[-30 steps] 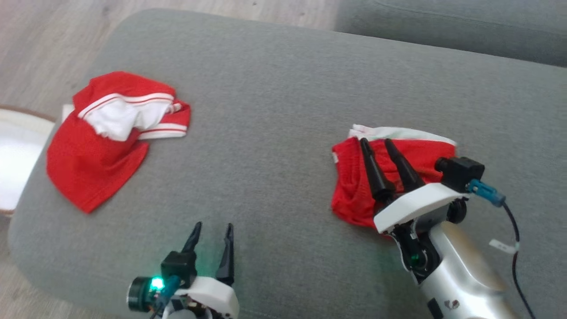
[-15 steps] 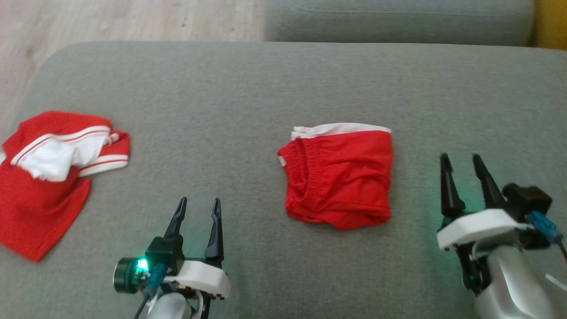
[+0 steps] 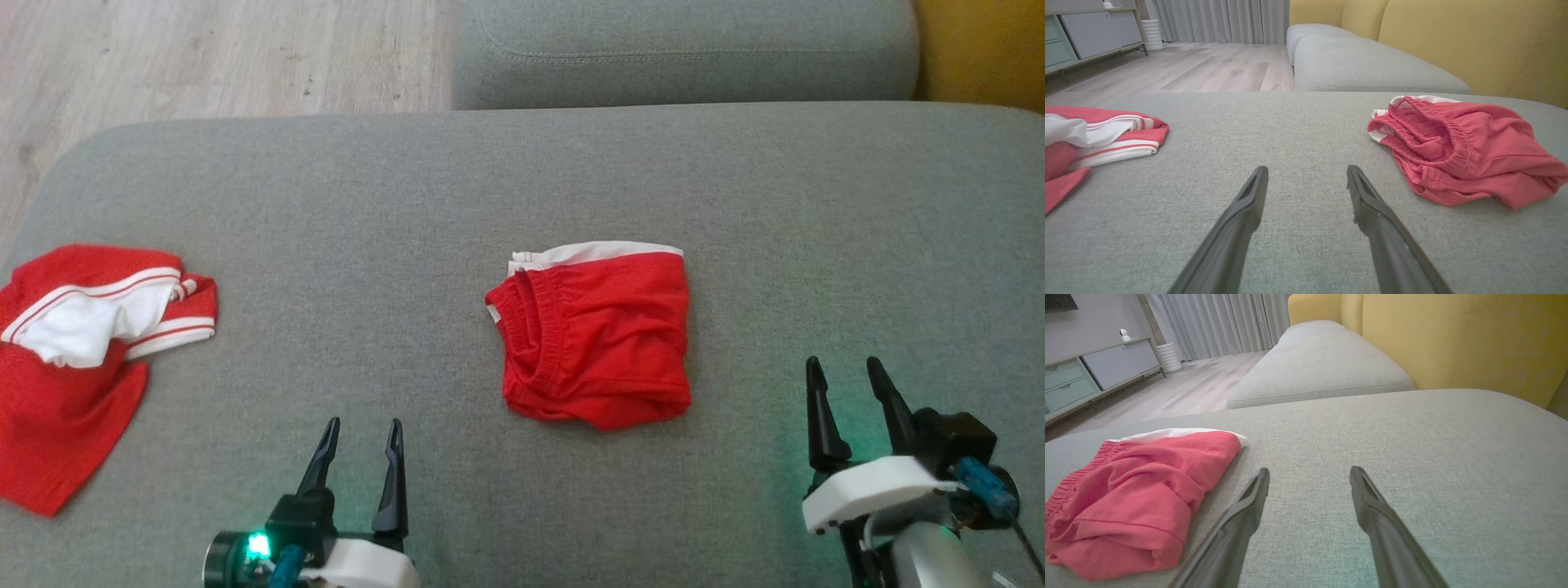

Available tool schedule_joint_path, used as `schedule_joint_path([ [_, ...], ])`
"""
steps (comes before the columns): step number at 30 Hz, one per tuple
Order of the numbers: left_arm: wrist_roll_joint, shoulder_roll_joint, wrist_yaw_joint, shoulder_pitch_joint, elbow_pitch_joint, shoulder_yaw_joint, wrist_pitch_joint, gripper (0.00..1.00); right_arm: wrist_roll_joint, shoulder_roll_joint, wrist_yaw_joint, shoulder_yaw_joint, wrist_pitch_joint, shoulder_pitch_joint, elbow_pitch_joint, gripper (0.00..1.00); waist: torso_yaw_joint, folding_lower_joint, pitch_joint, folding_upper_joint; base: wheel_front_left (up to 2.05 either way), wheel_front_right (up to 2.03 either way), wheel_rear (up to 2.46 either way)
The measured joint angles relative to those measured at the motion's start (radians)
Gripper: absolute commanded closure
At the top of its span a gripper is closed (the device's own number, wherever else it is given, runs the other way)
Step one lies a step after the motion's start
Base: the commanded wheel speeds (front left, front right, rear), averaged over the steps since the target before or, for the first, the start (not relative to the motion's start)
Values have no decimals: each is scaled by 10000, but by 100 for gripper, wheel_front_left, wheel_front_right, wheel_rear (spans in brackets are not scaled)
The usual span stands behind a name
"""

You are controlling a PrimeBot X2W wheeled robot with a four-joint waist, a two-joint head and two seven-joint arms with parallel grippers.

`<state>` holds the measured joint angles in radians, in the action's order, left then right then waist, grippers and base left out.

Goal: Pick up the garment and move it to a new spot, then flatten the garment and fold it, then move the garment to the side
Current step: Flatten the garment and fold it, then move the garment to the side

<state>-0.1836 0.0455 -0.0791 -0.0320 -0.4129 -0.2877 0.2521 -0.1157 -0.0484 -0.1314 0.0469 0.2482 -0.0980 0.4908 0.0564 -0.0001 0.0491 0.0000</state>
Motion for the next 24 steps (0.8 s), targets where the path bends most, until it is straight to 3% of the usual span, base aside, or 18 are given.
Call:
schedule_joint_path([
  [4, 0, 4, 4, -22, 58, -4, 0, 0, -6, -4, 0, -383, 2, -4, -115, 0, 20, 1, 21, 0, 0, 0, 0],
  [10, -19, 8, 63, -51, 56, -71, 0, 0, 240, 29, 0, -2359, 0, -64, 318, 0, 212, 1, 228, 0, 0, 0, 0],
  [19, -132, 8, 86, -72, -33, -303, 0, 0, 719, -8, 0, -2685, 0, -521, 1055, 0, 718, 2, 495, 0, 0, 0, 0],
  [20, -134, 8, 86, -92, -35, -314, 0, 0, 732, -10, 0, -2679, 0, -566, 1055, 11, 779, 2, 516, 0, 0, 0, 0],
  [23, -182, 10, 84, -162, -35, -318, 0, 0, 809, -10, 0, -2683, 0, -608, 1070, 100, 929, 2, 555, 0, 0, 0, 0],
  [24, -213, 10, 84, -185, -35, -322, 0, 0, 838, -13, 0, -2688, 0, -608, 1097, 100, 962, 2, 559, 0, 0, 0, 0],
])
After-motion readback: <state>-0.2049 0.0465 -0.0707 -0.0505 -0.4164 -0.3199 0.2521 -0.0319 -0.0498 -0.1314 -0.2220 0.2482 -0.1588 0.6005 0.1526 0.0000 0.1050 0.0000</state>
